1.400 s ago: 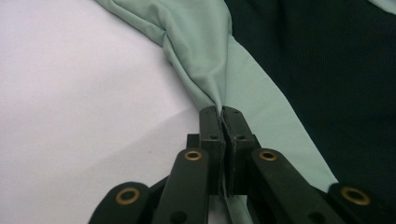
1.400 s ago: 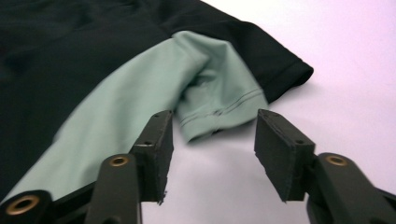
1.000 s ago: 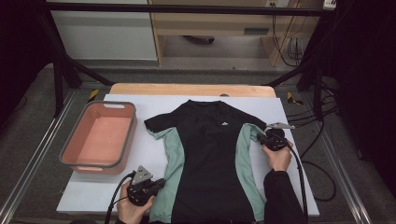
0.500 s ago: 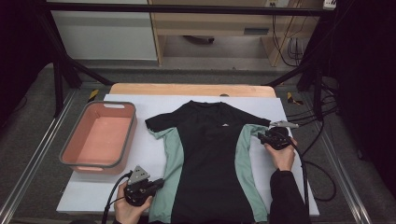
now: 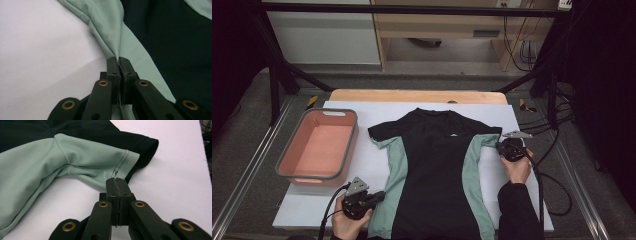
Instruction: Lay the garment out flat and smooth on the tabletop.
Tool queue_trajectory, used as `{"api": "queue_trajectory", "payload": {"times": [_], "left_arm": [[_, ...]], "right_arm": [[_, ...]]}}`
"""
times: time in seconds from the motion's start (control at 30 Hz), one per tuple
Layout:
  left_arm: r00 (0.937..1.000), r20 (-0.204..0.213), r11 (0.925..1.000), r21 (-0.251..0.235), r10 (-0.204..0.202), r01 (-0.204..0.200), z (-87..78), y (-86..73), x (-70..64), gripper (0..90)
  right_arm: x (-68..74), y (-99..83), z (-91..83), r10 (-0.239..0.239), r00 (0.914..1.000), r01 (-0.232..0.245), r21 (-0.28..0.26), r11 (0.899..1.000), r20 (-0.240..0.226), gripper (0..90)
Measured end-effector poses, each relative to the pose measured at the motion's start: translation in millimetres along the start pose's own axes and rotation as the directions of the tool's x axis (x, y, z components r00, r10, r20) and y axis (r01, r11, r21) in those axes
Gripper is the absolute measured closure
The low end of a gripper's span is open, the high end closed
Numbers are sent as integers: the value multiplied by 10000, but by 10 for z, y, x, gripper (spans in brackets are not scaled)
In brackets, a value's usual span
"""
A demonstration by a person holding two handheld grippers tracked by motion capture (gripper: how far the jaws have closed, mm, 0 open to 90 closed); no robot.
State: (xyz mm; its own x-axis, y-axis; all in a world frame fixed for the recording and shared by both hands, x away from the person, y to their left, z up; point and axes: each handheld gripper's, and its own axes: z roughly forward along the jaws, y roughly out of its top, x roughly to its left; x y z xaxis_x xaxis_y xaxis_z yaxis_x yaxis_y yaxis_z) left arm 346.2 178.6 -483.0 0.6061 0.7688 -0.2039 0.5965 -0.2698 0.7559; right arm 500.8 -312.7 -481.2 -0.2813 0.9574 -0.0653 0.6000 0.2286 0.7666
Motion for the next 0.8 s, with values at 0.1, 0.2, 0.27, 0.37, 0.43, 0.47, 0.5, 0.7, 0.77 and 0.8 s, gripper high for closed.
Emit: {"api": "queue_trajectory", "payload": {"times": [0.1,0.2,0.27,0.37,0.43,0.47,0.5,0.7,0.77,0.8], "left_arm": [[9999,-32,9999,-136,97,-98,-21,24,-16,838],[9998,-144,9994,-299,164,-169,-53,56,-7,749],[9998,-129,9988,-462,156,-162,-66,76,-3,683],[9993,-215,9970,-715,298,-313,-80,114,-3,588],[9995,-104,9957,-872,305,-313,-73,146,-5,515],[9993,-77,9949,-943,353,-358,-68,165,-1,474],[9994,-58,9947,-975,332,-336,-62,186,-1,441],[9983,207,9923,-1126,538,-511,-4,299,-12,301],[9978,291,9912,-1197,598,-559,20,331,-17,257],[9974,396,9910,-1221,603,-550,31,347,-18,243]], "right_arm": [[14,-19,-48,199,9997,-199,-33,9998,-147,818],[82,-43,-150,355,9973,-384,-433,9983,-642,700],[158,-62,-225,219,9960,-280,-694,9972,-872,634],[279,-86,-332,174,9909,-306,-974,9948,-1332,530],[347,-106,-401,196,9863,-379,-1096,9933,-1636,464],[373,-119,-434,169,9847,-383,-1206,9920,-1737,420],[398,-132,-466,196,9826,-432,-1246,9913,-1846,373],[494,-225,-614,396,9730,-724,-1381,9878,-2273,209],[510,-241,-644,377,9719,-673,-1203,9905,-2325,161],[514,-257,-658,389,9713,-701,-1260,9896,-2345,156]]}}
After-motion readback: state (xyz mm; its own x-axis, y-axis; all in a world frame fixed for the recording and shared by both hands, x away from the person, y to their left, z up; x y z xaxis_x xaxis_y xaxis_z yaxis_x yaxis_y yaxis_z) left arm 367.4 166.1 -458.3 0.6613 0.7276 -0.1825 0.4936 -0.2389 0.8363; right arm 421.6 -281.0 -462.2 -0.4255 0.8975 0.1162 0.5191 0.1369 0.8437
